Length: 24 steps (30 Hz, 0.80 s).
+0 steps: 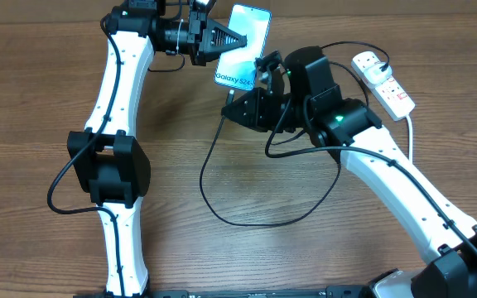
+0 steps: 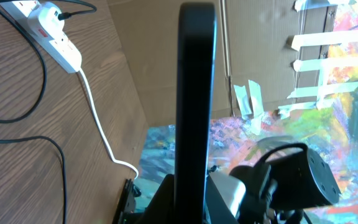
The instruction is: Plug charger to phone and switch on socket
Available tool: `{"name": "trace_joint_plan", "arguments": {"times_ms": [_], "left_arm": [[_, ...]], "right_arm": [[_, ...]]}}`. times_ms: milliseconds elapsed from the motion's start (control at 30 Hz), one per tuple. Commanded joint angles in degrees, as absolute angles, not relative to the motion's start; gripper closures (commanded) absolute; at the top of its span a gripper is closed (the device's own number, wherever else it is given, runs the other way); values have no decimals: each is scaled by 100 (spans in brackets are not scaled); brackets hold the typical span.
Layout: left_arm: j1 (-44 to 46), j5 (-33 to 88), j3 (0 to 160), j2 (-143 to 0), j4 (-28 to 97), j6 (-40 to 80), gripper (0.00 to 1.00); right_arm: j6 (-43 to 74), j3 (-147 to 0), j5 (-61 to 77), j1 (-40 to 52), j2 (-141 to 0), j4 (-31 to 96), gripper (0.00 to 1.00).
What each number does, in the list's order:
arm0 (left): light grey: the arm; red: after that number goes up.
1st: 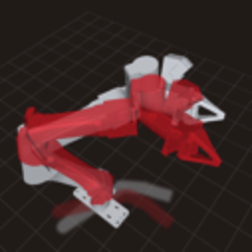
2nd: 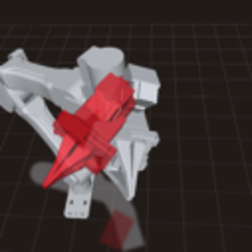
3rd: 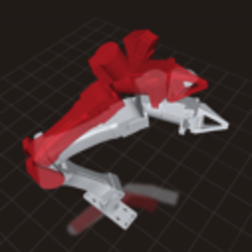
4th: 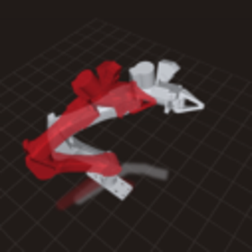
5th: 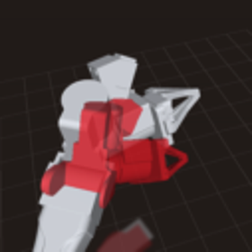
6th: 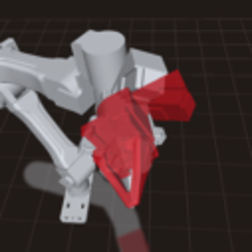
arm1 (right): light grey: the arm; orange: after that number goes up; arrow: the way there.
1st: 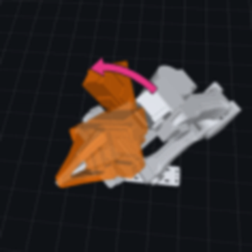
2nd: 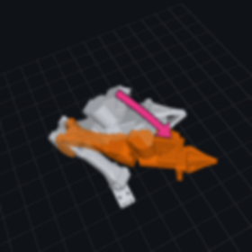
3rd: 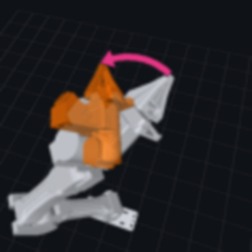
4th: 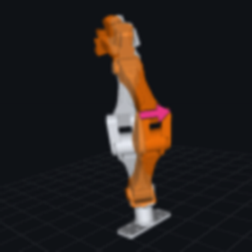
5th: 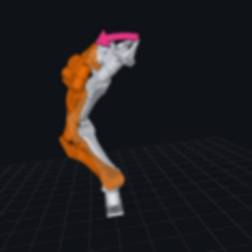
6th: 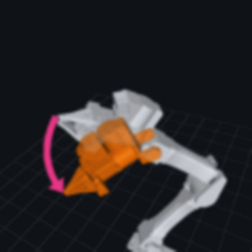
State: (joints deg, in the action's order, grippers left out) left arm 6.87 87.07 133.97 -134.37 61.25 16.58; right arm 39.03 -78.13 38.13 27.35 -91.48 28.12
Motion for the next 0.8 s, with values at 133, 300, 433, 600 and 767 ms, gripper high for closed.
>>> {"name": "trace_joint_plan", "arguments": {"times_ms": [133,300,433,600,767], "left_arm": [[679,9063,13559,-13133,6106,1673,96],[679,9061,13559,-13133,6097,1673,96],[679,9061,13559,-13133,6077,1673,96],[679,9063,13559,-13133,6082,1675,96],[709,9063,13559,-13133,6093,1678,96]], "right_arm": [[3903,-7937,3876,2700,-9170,2770,96],[3900,-7937,4064,2698,-9170,2768,96],[3900,-7937,4108,2698,-9170,2768,96],[3900,-7937,4123,2698,-9170,2768,96],[3900,-7937,4056,2698,-9170,2764,96]]}}
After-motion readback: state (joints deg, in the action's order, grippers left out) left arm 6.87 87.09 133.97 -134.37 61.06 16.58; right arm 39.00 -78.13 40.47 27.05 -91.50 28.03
